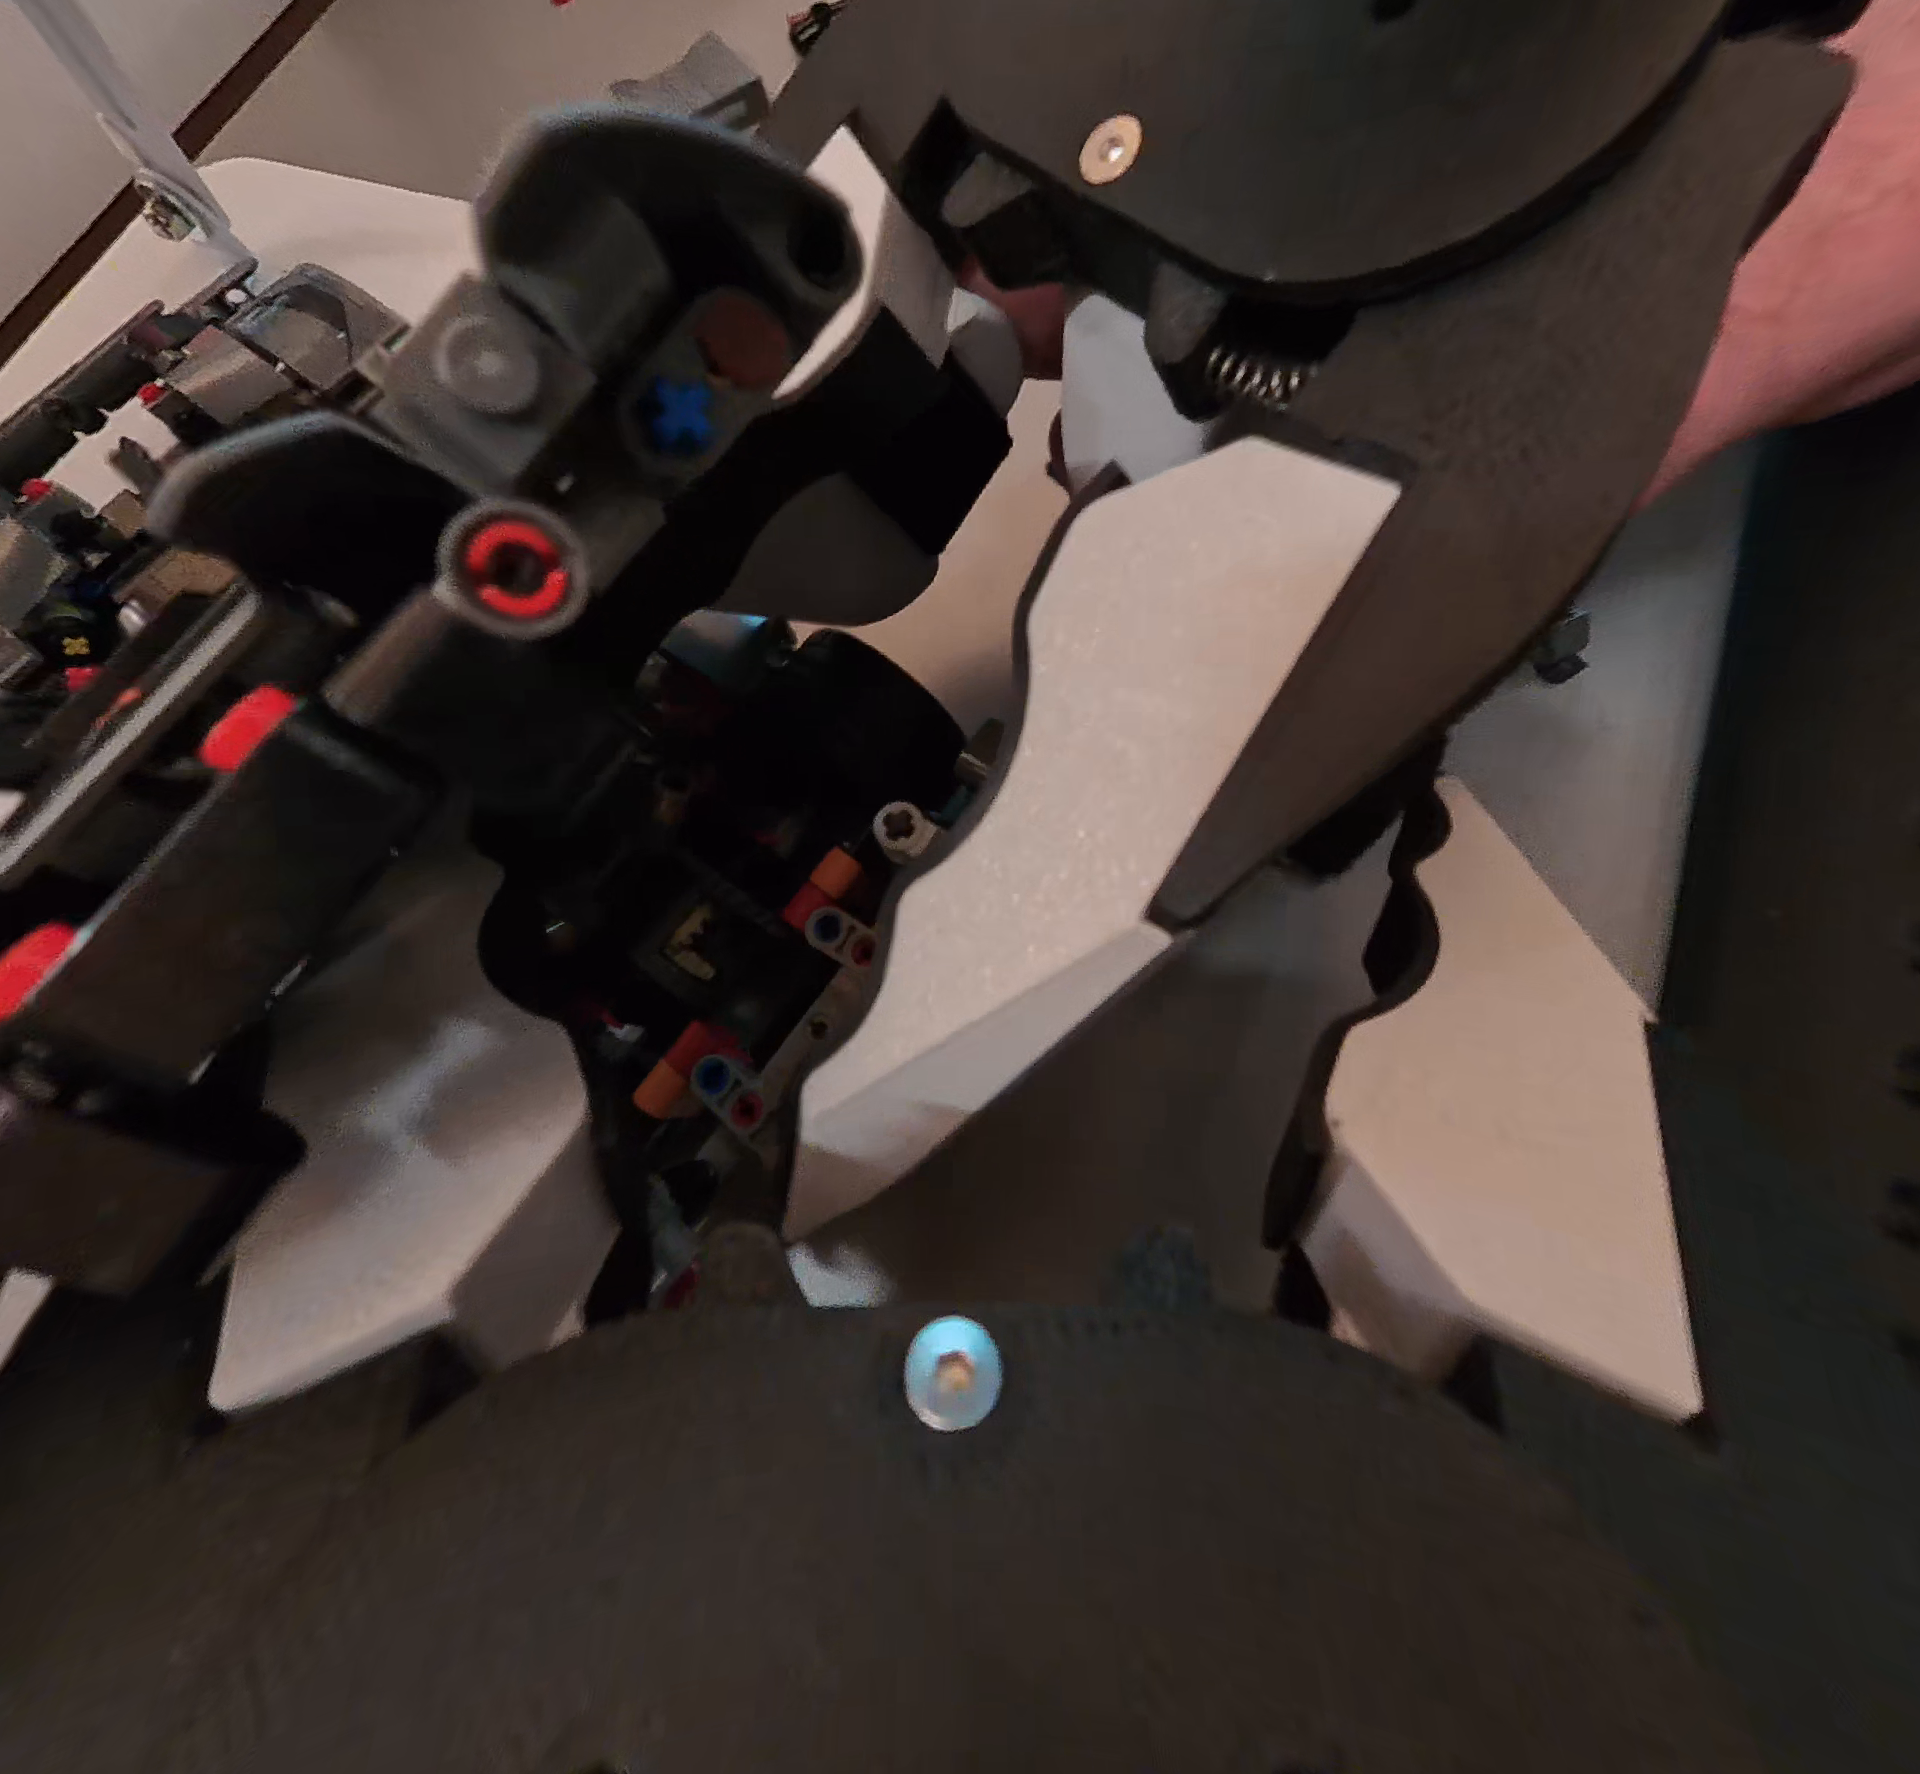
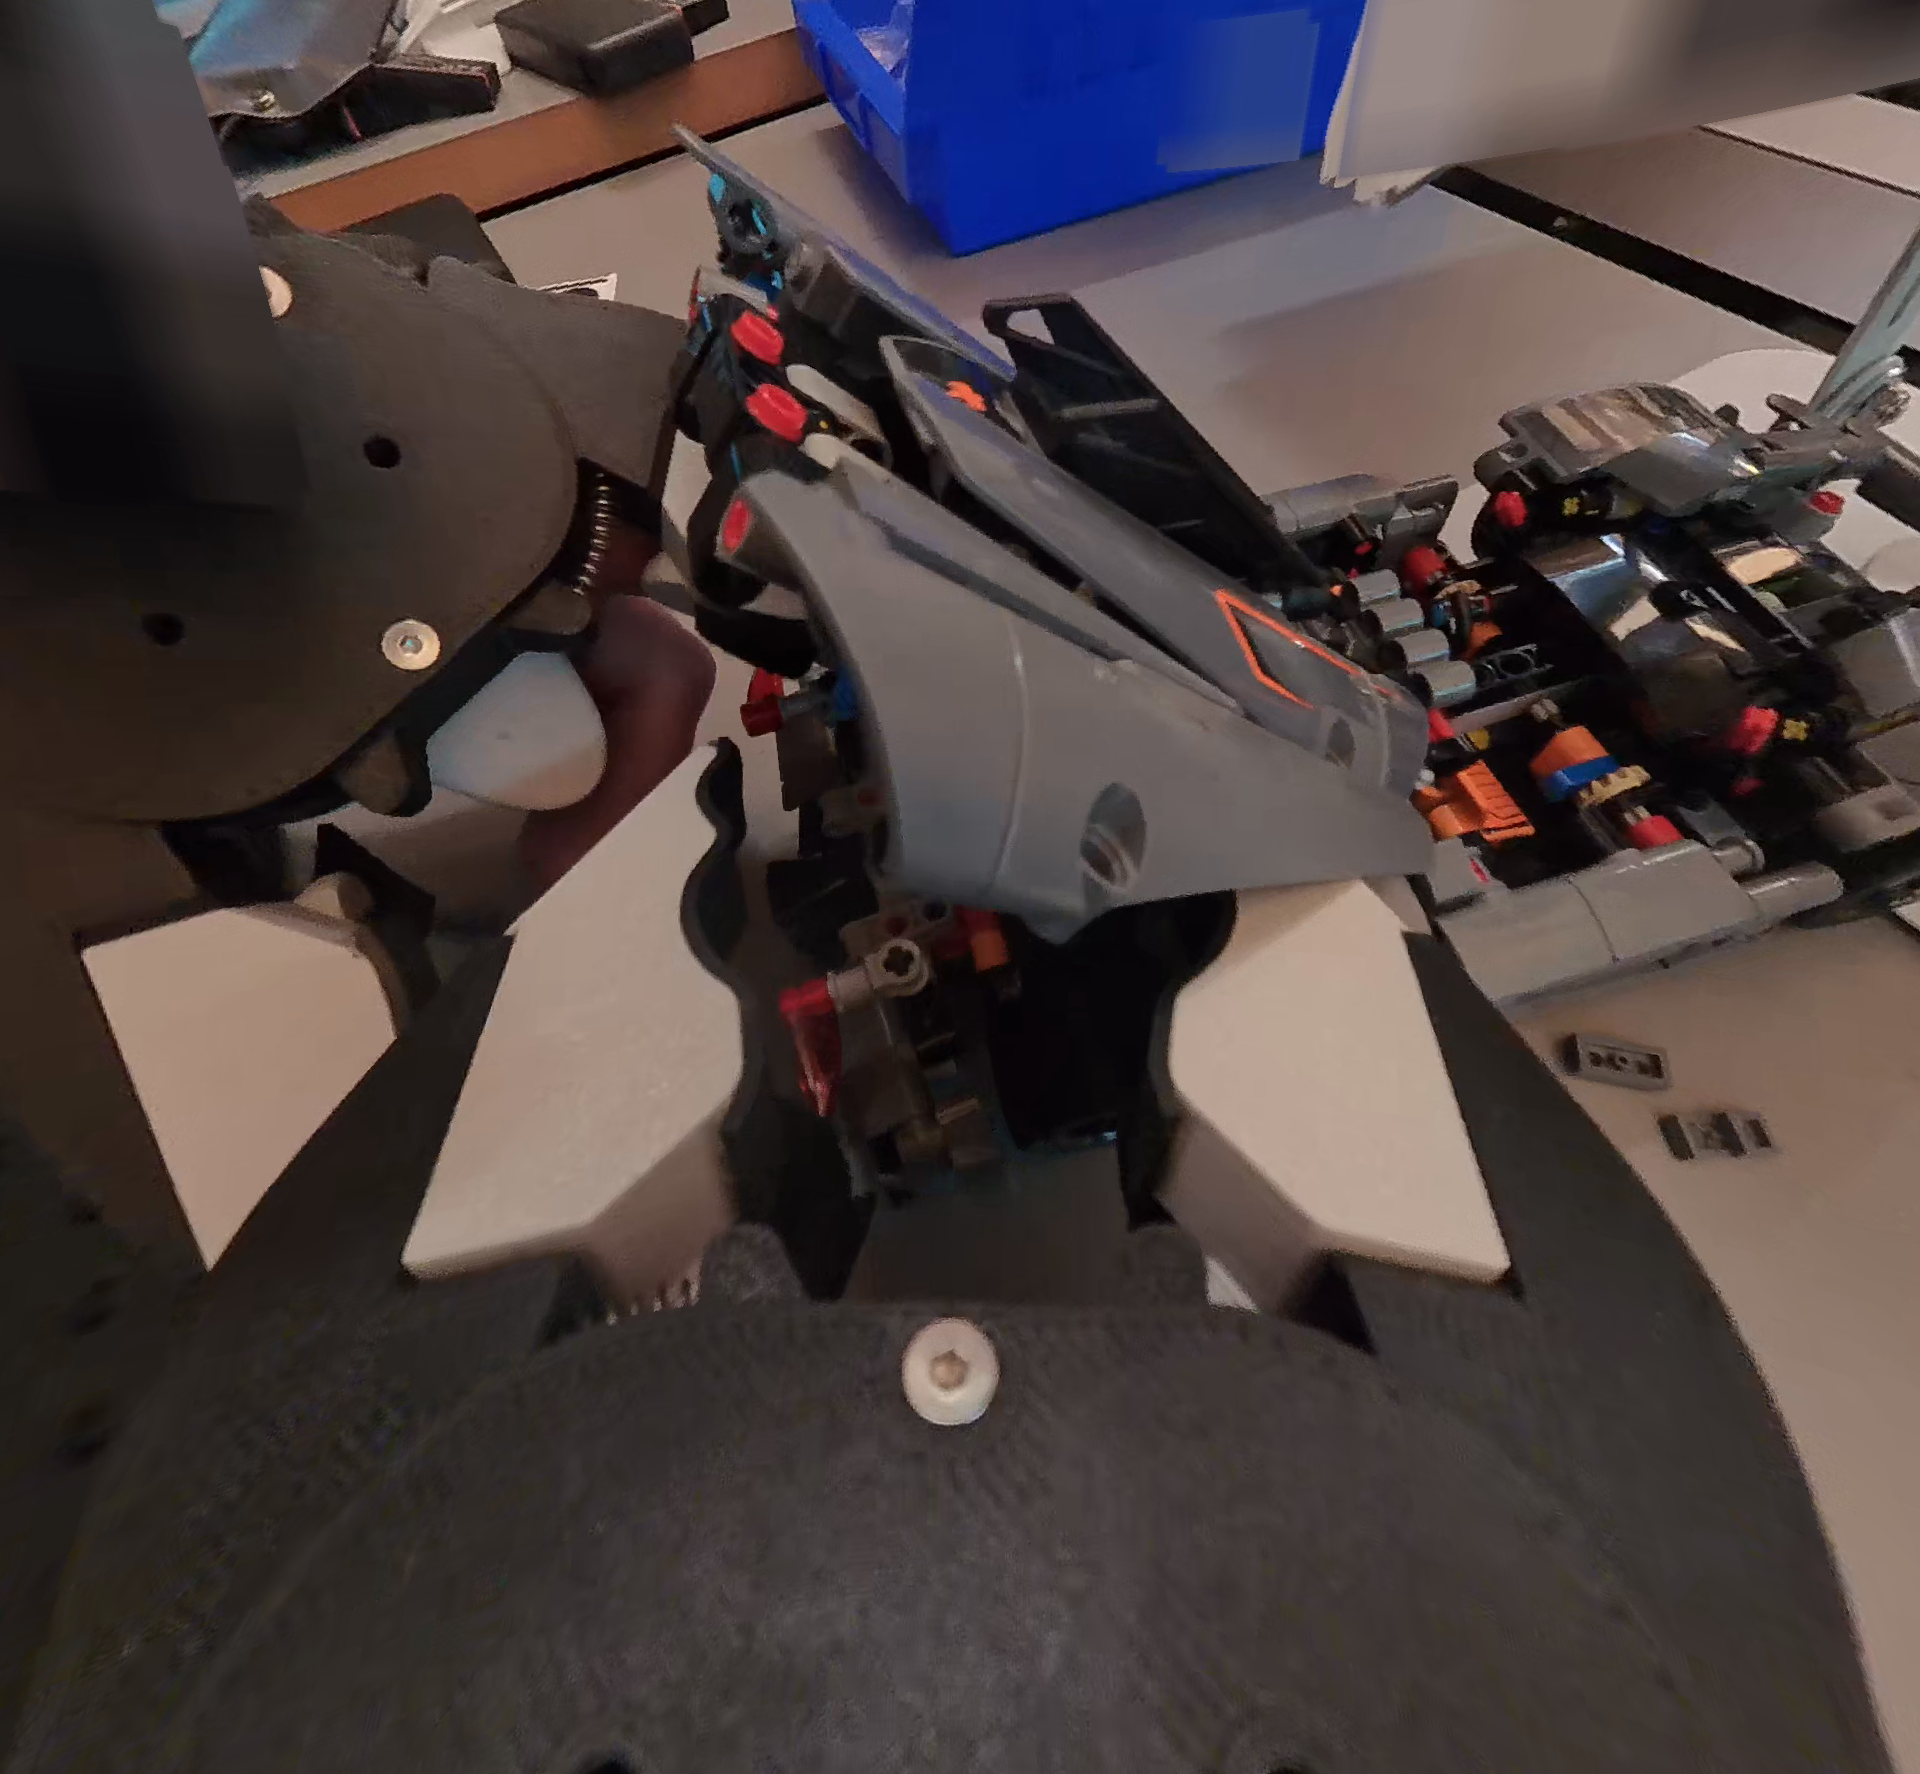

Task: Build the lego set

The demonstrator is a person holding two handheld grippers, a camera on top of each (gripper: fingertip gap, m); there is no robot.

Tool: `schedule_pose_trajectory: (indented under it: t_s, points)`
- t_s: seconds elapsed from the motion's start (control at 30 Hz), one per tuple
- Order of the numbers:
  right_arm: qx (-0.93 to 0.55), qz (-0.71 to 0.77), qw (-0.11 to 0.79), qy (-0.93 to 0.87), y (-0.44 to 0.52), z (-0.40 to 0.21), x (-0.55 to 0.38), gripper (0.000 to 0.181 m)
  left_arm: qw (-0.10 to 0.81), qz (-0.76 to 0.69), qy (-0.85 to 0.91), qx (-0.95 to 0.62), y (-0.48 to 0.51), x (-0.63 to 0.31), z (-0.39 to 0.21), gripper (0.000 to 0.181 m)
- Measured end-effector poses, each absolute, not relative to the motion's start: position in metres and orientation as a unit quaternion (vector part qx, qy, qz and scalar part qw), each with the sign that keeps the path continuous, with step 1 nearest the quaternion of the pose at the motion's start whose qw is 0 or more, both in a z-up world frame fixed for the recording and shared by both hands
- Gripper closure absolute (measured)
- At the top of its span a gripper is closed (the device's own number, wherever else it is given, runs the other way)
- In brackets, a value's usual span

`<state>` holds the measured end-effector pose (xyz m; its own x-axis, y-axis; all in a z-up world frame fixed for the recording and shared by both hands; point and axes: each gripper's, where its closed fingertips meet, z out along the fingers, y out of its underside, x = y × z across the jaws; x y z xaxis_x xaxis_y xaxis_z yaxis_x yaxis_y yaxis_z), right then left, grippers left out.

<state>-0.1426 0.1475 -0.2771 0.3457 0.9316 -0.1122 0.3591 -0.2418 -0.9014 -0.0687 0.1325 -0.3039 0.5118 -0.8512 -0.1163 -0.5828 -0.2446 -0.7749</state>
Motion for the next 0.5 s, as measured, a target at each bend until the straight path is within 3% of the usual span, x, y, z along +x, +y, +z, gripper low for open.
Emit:
schedule_pose_trajectory:
  t_s: [0.07, 0.5]
  points:
    - [-0.703, 0.343, 0.416, -0.465, 0.147, -0.278, -0.144, 0.101, 0.403, -0.172, 0.462, -0.771, 0.133, -0.069, -0.303, 0.023]
    - [-0.662, 0.285, 0.428, -0.545, 0.14, -0.285, -0.139, 0.114, 0.4, -0.127, 0.492, -0.763, 0.128, -0.083, -0.306, 0.046]
